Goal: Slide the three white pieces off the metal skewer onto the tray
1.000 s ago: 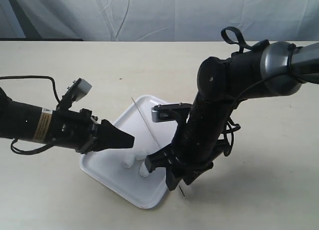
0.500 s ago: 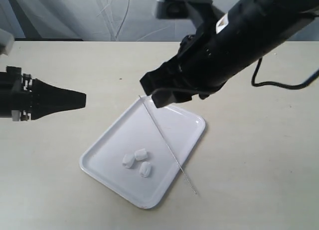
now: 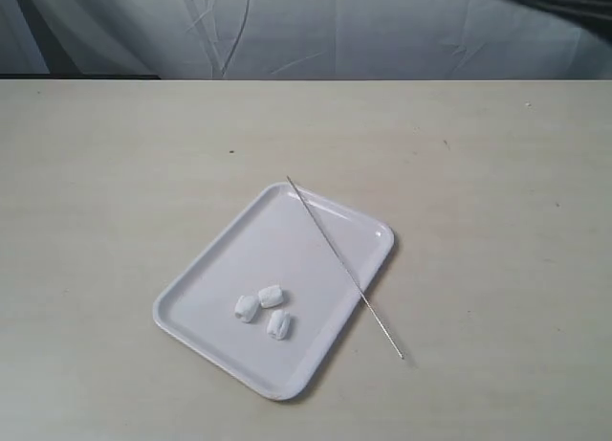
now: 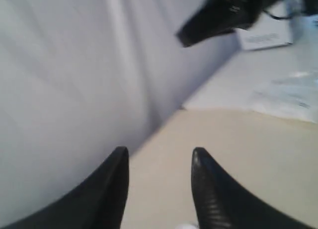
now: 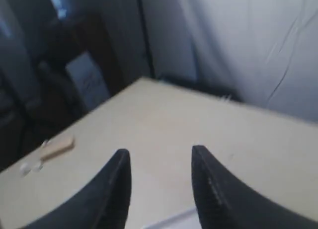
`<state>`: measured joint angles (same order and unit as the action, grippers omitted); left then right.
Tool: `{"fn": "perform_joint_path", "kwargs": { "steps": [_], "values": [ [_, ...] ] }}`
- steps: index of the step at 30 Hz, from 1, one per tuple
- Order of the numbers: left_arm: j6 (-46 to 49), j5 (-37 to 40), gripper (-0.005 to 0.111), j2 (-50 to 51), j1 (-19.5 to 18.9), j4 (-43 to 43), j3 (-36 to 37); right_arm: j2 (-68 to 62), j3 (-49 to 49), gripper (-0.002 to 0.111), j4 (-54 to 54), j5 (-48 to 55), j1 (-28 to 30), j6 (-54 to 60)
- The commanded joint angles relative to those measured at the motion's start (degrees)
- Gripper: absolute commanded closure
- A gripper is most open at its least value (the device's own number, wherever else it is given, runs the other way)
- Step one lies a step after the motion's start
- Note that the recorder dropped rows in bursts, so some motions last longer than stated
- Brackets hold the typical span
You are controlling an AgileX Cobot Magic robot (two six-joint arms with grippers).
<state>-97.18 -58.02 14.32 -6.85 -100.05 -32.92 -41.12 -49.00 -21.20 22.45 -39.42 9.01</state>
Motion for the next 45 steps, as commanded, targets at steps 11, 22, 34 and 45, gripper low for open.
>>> {"fn": "perform_joint_path", "kwargs": {
  "steps": [11, 22, 34, 45],
  "values": [
    [-13.78, 34.53, 0.067, -13.79, -0.03, 0.10, 17.12, 14.19, 28.97, 0.069, 10.71, -19.85, 0.12, 1.99],
    [-16.74, 30.63, 0.067, -14.32, -0.03, 0.10, 22.76, 14.19, 29.39, 0.069, 7.64, 4.34, 0.12, 1.51],
    [-17.64, 30.91, 0.067, -14.32, -0.03, 0.10, 22.75, 16.59, 29.39, 0.069, 6.50, 4.34, 2.25, 1.50],
    [-17.64, 30.91, 0.067, -14.32, -0.03, 0.10, 22.75, 27.69, 30.94, 0.069, 10.09, 0.79, 24.73, 1.51]
  ]
}}
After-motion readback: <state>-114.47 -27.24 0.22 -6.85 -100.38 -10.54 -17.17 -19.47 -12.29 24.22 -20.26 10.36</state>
